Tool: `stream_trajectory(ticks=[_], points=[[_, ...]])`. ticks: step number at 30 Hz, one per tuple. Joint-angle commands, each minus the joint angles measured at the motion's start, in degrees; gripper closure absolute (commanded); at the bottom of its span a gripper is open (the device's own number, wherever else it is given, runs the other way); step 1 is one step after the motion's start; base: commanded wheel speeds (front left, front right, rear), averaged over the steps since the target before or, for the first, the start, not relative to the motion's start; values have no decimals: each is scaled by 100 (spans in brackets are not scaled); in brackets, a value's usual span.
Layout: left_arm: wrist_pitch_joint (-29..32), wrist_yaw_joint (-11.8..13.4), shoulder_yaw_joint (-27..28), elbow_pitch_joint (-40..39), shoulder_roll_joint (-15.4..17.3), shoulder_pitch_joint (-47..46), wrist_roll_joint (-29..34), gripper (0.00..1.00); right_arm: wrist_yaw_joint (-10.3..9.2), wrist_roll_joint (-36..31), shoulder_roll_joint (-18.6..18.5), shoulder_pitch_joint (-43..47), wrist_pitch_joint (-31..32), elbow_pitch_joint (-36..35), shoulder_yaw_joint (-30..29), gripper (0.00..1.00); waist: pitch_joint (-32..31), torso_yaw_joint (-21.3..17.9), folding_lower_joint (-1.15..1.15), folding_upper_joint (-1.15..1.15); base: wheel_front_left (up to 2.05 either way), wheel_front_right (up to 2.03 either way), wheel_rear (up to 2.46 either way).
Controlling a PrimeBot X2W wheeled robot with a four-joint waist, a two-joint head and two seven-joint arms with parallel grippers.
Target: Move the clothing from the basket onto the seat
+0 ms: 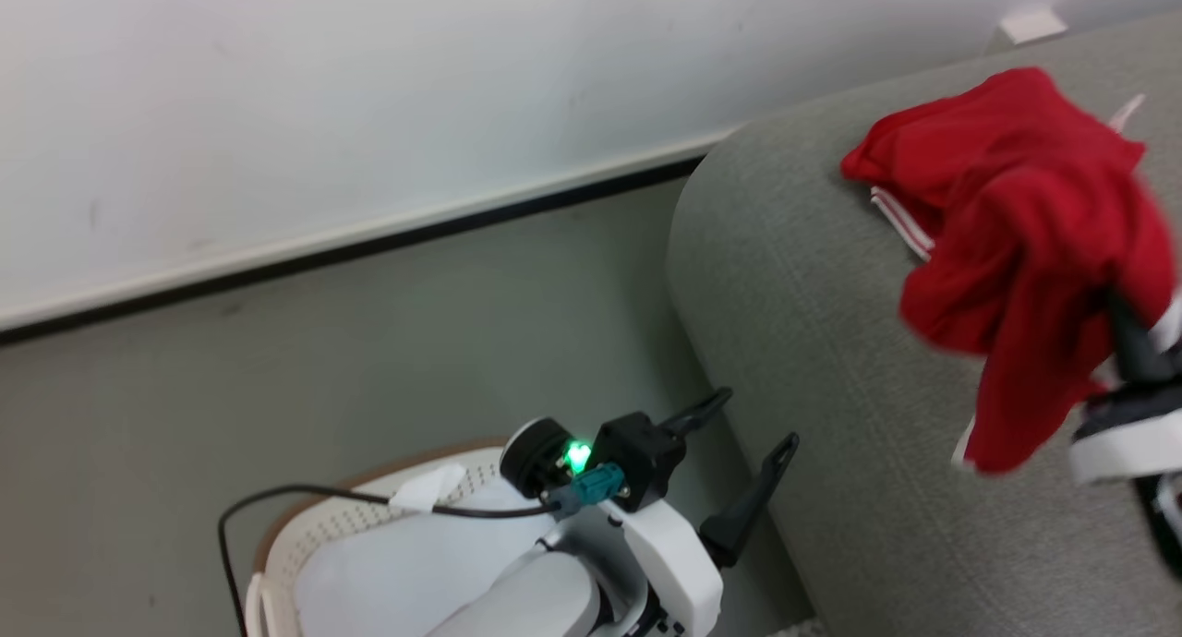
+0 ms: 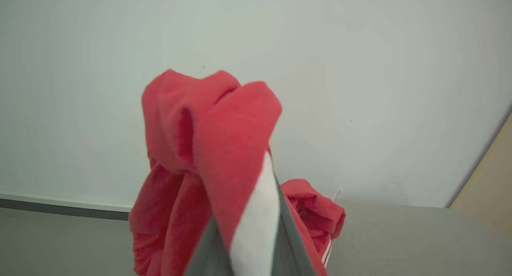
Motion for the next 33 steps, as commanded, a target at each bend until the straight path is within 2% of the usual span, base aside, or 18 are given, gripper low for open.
stream_trajectory(ticks=[1, 10, 14, 20, 23, 25, 26, 29, 33], points=[[-2, -46, -15, 20, 5, -145, 97, 0, -14, 89, -137, -284, 8, 52, -132, 100, 500, 318, -1, -1, 0, 0, 0], [-122, -250, -18, 27, 49, -786, 250, 0, -15, 138, -1128, -2340, 646, 566, -1149, 100, 1683, 1026, -1, -1, 0, 0, 0], [-202, -298, 3, 39, 45, -951, 262, 0, -15, -101, -1572, -3153, 966, 1011, -1729, 100, 2017, 1270, -1, -1, 0, 0, 0], [-318, -260, 58, 99, 53, -1009, 207, 0, -14, -943, -2013, -3202, 1048, 1846, -2432, 100, 2289, 1525, -1, -1, 0, 0, 0], [-375, -213, 91, 148, 96, -966, 166, 0, -14, -1219, -1828, -2920, 899, 2360, -3009, 98, 2339, 1562, -1, -1, 0, 0, 0], [-384, -202, 109, 178, 141, -913, 133, 0, -15, -1463, -1723, -2729, 709, 2659, -3446, 54, 2351, 1563, -1, -1, 0, 0, 0], [-393, -180, 130, 189, 161, -886, 109, 0, -15, -1532, -1650, -2657, 579, 2763, -3666, 0, 2355, 1554, -1, -1, 0, 0, 0], [-440, -112, 224, 211, 251, -800, 65, 0, -15, -1845, -1356, -2379, 248, 3021, -4054, 0, 2322, 1472, -1, -1, 0, 0, 0], [-456, -58, 287, 241, 434, -660, 22, 0, -15, -1998, -971, -2013, 27, 3034, -4161, 0, 2153, 1291, -1, -1, 0, 0, 0]])
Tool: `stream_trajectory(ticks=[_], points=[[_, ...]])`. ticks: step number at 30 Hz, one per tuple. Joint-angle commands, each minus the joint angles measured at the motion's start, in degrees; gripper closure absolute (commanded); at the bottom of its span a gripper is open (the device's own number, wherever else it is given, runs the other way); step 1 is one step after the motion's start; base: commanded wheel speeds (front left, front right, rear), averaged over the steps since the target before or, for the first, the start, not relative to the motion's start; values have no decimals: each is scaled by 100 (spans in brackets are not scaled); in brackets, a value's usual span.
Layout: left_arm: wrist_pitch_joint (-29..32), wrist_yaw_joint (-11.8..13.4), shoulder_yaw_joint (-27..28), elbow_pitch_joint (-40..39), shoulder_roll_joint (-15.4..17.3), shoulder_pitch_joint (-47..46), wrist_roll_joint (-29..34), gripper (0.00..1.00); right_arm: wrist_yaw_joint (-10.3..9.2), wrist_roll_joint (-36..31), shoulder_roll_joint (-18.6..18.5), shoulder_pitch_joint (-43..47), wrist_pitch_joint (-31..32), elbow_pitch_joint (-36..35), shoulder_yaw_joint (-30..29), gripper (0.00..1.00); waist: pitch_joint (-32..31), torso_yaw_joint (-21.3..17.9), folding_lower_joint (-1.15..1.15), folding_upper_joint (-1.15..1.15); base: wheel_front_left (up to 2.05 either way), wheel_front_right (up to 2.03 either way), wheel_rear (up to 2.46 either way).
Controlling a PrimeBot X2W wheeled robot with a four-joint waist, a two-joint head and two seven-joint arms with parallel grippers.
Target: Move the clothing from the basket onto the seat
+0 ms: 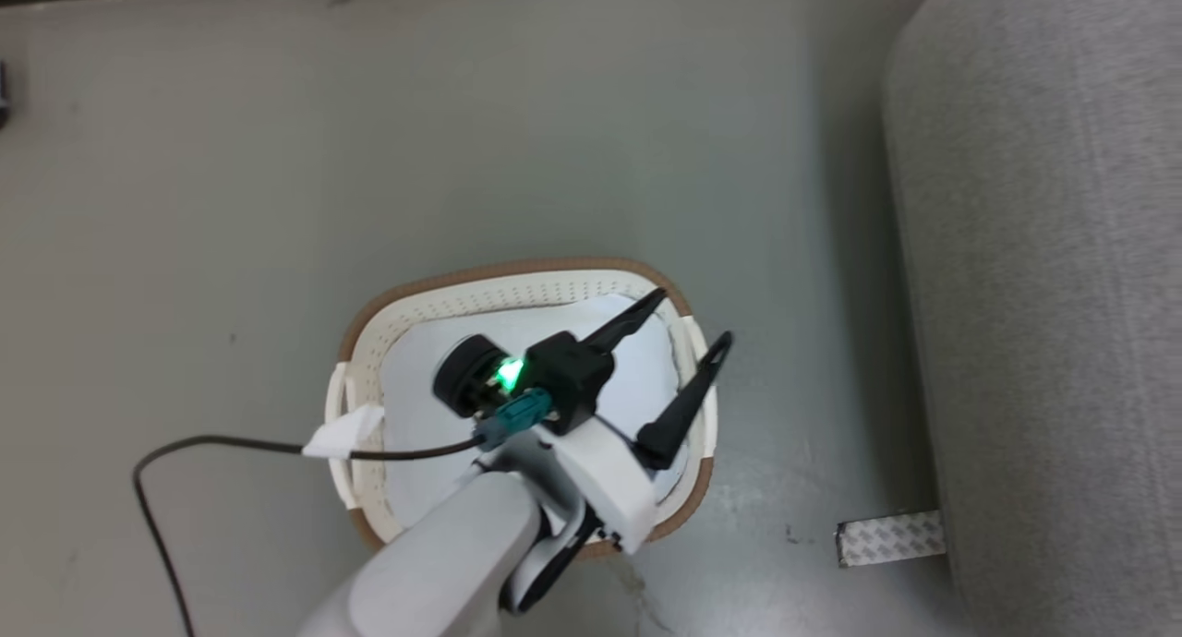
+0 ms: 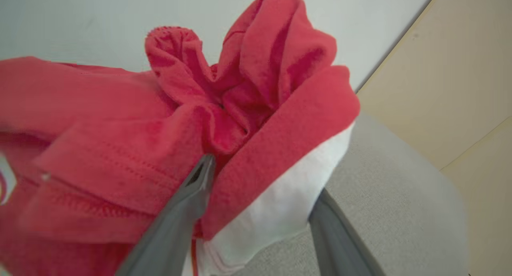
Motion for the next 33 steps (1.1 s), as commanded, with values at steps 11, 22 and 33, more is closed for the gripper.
stream_trajectory(ticks=[11, 22, 33], points=[[-402, 416, 454, 73, 404, 683, -294, 0, -15, 351, 933, 1653, -72, -1578, 534, 0, -1051, -382, -1, 0, 0, 0, 0], [-598, 793, 1168, 147, 530, 1873, -383, 0, -15, 725, 1521, 3205, -66, -2774, 1601, 0, -2182, -196, -1, 0, 0, 0, 0], [-599, 756, 2658, -232, 330, 3322, 390, 0, -15, 580, 1967, 4290, -66, -3634, 2549, 0, -3001, 132, -1, 0, 0, 0, 0]])
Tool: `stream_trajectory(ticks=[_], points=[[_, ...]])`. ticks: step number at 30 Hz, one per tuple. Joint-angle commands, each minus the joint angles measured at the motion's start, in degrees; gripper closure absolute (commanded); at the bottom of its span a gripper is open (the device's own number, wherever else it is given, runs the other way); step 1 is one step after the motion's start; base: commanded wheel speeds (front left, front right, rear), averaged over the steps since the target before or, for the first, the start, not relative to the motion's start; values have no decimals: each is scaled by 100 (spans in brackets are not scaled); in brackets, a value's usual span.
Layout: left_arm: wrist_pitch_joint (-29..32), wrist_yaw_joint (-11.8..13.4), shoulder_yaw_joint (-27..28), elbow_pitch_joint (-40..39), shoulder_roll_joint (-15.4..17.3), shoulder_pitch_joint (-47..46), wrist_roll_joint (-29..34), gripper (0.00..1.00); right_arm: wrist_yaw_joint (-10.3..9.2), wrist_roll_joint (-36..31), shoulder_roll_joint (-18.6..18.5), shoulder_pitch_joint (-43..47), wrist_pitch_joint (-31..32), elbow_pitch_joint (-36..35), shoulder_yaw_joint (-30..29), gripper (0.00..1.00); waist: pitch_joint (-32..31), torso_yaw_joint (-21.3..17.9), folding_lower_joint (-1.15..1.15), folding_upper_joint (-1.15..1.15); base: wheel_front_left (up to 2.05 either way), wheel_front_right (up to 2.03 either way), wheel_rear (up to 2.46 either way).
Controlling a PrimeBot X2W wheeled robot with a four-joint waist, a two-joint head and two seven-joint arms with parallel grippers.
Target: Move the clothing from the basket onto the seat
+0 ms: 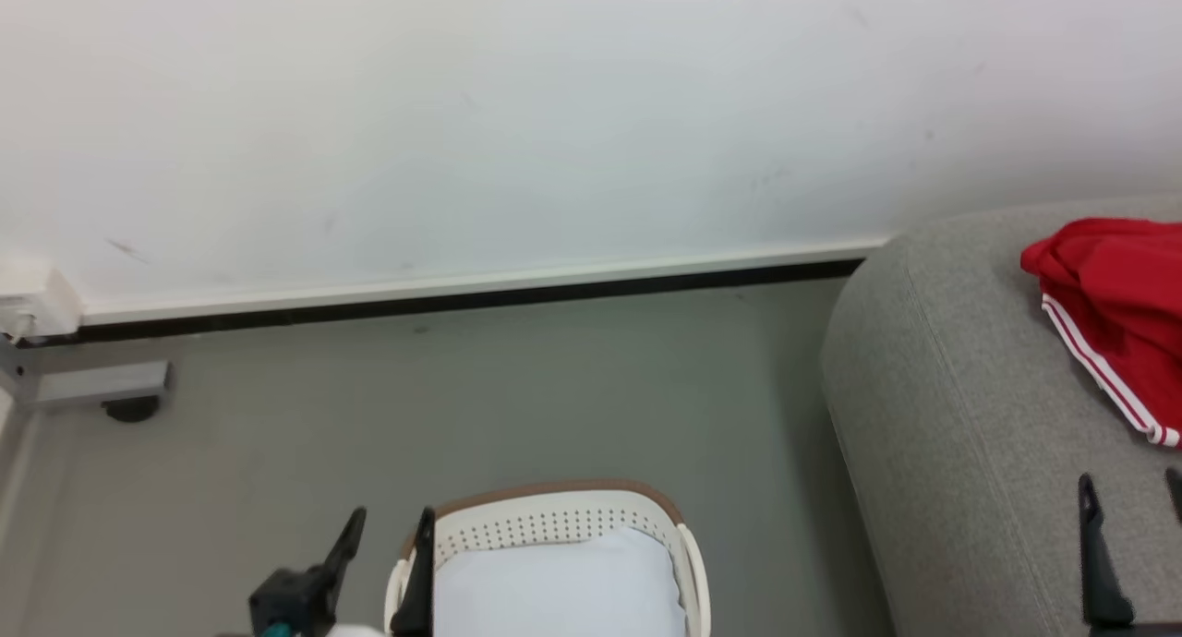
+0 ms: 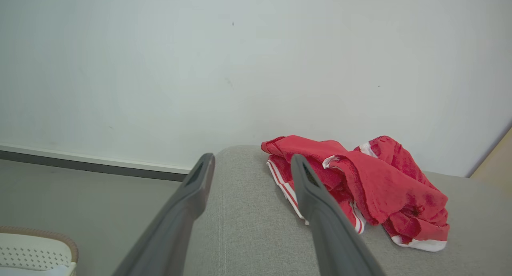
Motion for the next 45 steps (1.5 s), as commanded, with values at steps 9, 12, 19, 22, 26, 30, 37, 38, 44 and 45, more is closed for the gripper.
stream_trajectory(ticks=[9, 12, 19, 22, 26, 30, 37, 38, 44, 45], points=[[-2, -315, 980, -34, -398, 801, 604, 0, -15, 72, 341, 714, 4, -148, 313, 0, -462, 355, 2, 0, 0, 0, 0], [-2, -431, 1201, -41, -528, 955, 755, 0, -15, 94, 377, 789, 4, -94, 411, 0, -537, 398, 2, 0, 0, 0, 0], [-2, -675, 1483, 30, -717, 1081, 1056, 0, -15, 155, 401, 615, 4, 57, 597, 0, -646, 475, 2, 0, 0, 0, 0], [-2, -746, 1560, 45, -768, 1046, 1166, 0, -15, 218, 402, 591, 4, 104, 648, 0, -669, 508, 2, 0, 0, 0, 0], [-2, -813, 1634, 53, -838, 1015, 1271, 0, -14, 268, 403, 603, 4, 153, 672, 0, -672, 547, 2, 0, 0, 0, 0], [2, -896, 1656, 87, -869, 1022, 1197, 100, 0, 247, 413, 639, 1, 215, 693, 100, -671, 565, 2, 0, 0, 0, 0], [147, -926, 1730, 294, -891, 1007, 810, 100, 0, 668, 460, 621, 157, 467, 636, 100, -660, 561, 2, 0, 0, 0, 0], [180, -935, 1747, 289, -892, 990, 695, 100, 0, 797, 459, 602, 191, 468, 631, 100, -658, 560, 2, 0, 0, 0, 0], [338, -985, 1820, 234, -895, 912, 35, 100, -1, 1540, 453, 521, 343, 440, 642, 100, -639, 550, 2, 0, 0, 0, 0], [363, -993, 1831, 224, -895, 900, -73, 100, -1, 1660, 452, 508, 365, 435, 645, 100, -636, 548, 2, 0, 0, 0, 0]])
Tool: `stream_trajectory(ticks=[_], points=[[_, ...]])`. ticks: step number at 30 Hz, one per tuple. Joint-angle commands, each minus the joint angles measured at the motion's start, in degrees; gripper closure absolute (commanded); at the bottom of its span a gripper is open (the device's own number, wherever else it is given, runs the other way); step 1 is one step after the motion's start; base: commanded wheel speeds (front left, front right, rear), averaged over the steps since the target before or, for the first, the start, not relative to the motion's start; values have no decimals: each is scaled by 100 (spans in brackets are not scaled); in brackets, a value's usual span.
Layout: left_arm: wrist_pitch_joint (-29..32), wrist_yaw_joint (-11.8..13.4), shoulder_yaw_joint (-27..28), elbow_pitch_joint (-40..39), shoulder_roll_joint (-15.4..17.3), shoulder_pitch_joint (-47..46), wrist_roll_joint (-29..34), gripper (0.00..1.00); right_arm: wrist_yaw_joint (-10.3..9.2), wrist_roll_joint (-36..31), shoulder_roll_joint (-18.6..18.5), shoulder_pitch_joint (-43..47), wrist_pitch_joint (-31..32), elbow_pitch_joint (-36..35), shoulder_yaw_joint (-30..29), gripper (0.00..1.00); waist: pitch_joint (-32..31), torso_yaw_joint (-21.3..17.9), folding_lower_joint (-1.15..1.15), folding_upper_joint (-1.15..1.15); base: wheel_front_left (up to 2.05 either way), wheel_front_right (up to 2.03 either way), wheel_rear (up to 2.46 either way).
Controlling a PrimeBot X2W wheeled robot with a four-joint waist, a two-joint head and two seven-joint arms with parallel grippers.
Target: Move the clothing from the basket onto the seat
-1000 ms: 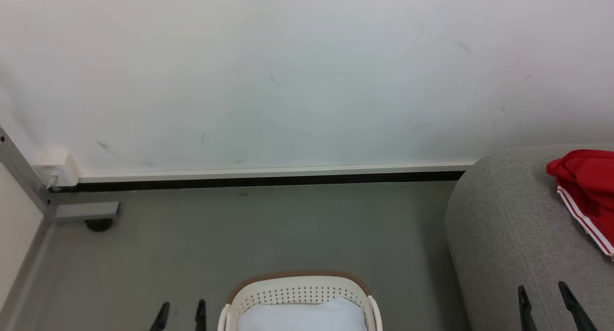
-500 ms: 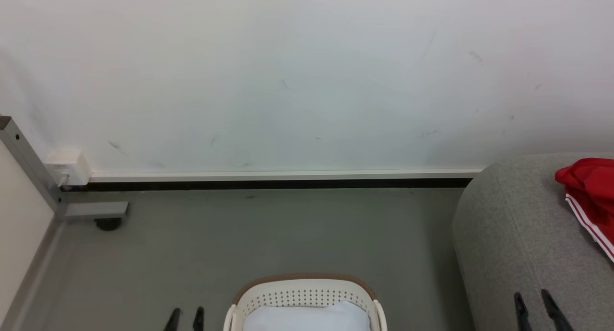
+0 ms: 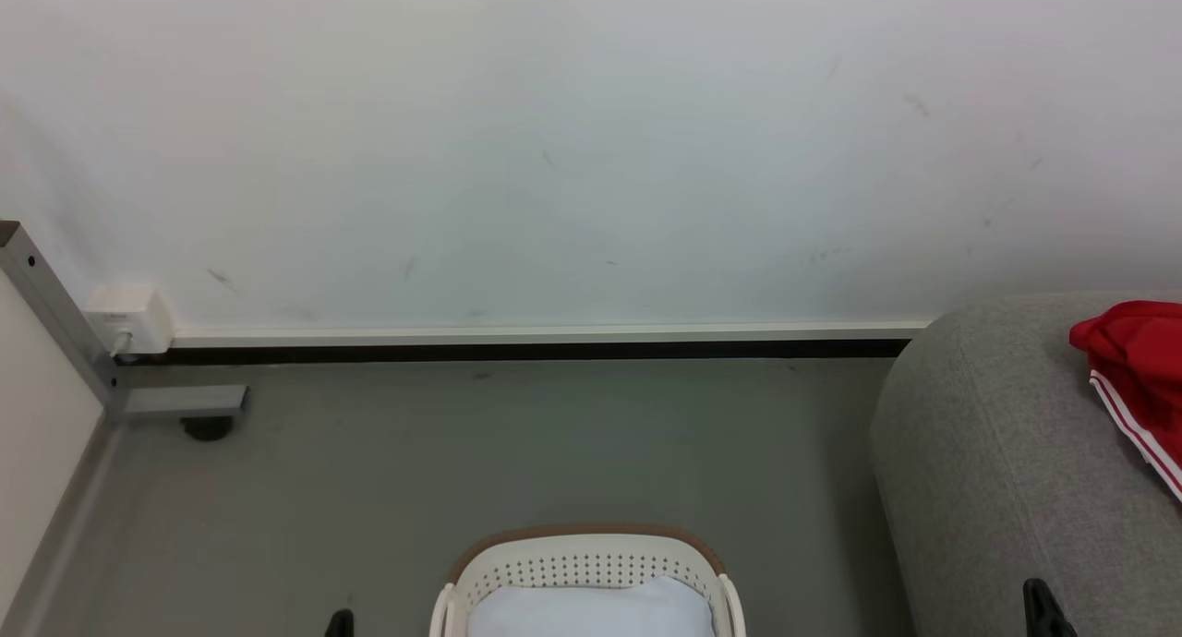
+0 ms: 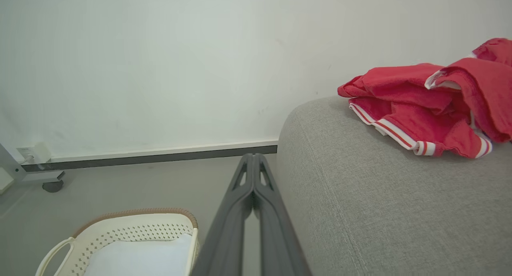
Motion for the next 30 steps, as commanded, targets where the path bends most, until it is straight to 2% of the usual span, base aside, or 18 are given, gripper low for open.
stream_trajectory(ticks=[1, 17, 30], points=[[60, -27, 54, -124, 25, -182, -323, 100, -1, 346, -47, -205, 51, -95, -11, 100, 5, -4, 0, 0, 0, 0, 0], [440, -145, 239, -227, 17, -377, -1832, 100, -3, 2034, -63, -424, 427, -123, -22, 100, 54, -30, 0, 0, 0, 0, 0], [688, -218, 368, -284, 12, -510, -2800, 100, -4, 3109, -74, -572, 677, -125, -42, 100, 90, -50, 0, 0, 0, 0, 0]])
